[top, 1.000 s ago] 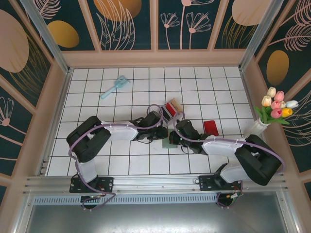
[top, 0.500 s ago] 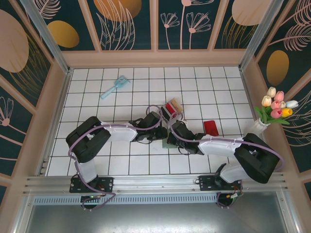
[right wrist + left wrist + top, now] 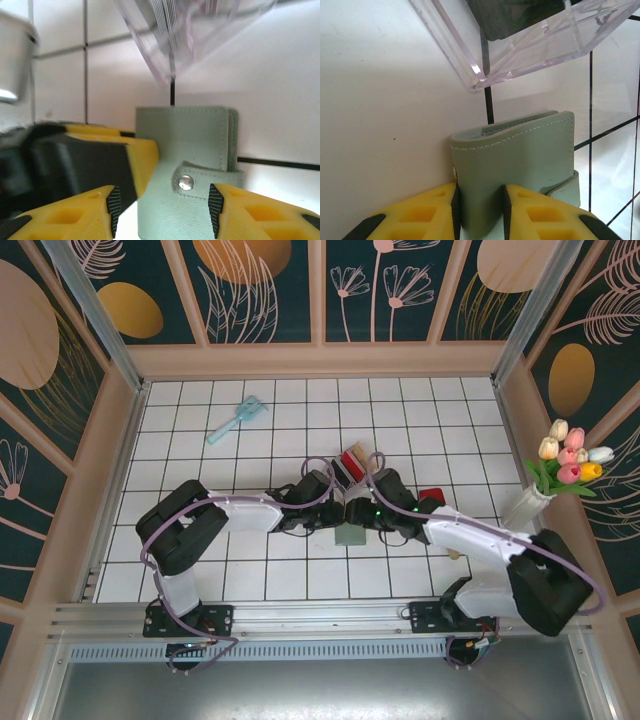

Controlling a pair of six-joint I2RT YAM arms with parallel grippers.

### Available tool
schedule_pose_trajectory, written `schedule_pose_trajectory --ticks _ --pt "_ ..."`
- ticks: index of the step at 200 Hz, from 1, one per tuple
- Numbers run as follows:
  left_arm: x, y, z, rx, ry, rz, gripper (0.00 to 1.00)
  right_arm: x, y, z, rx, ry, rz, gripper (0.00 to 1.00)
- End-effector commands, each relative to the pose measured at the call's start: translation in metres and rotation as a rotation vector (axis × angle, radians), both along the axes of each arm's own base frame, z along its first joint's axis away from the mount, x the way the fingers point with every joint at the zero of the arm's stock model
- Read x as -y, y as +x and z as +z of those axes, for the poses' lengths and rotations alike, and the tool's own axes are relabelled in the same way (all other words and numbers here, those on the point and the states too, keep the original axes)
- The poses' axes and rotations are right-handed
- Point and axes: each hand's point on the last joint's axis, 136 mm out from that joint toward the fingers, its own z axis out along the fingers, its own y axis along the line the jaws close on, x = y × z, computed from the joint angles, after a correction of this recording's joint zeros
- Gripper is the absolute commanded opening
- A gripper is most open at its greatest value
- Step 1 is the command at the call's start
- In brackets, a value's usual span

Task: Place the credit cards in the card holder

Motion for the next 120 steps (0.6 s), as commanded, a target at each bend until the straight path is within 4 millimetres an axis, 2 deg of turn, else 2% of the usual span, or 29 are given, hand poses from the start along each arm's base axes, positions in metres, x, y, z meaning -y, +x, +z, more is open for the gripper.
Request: schedule_pose_trajectory --ticks 1,29,34,36,40,43,50,67,75,98,120 --pt "-0.007 -0.004 0.001 0.018 0.035 0.004 0.31 0.032 0.017 0.031 0.099 -0.039 -0.116 0.55" --pt "-0.013 0.013 0.031 0.137 0.025 0.055 0.35 0.091 0.051 0.069 0.304 -0.15 -0.317 0.64" --pt "-0.017 0.016 0.031 0.155 0.045 0.071 0.37 0.103 0.057 0.077 0.351 -0.193 -0.355 0.65" --pt "-0.018 0.018 0.04 0.176 0.034 0.08 0.37 0.107 0.059 0.079 0.368 -0.211 -0.367 0.67" --pt "-0.021 0.022 0.046 0.201 0.037 0.095 0.38 0.114 0.063 0.084 0.405 -0.25 -0.391 0.69" --pt "-0.024 0.024 0.049 0.219 0.046 0.105 0.38 0.13 0.069 0.087 0.428 -0.284 -0.443 0.72" --pt "-0.032 0.03 0.058 0.265 0.063 0.133 0.38 0.149 0.077 0.094 0.47 -0.349 -0.505 0.75" --pt "-0.057 0.045 0.079 0.38 0.158 0.21 0.42 0.193 0.092 0.108 0.532 -0.481 -0.657 0.79" --pt "-0.073 0.052 0.09 0.44 0.218 0.255 0.43 0.21 0.098 0.105 0.558 -0.53 -0.692 0.79" --pt "-0.13 0.069 0.121 0.595 0.357 0.412 0.51 0.237 0.109 0.089 0.636 -0.616 -0.688 0.82" --pt "-0.192 0.08 0.132 0.657 0.414 0.561 0.65 0.253 0.113 0.069 0.673 -0.629 -0.675 0.83"
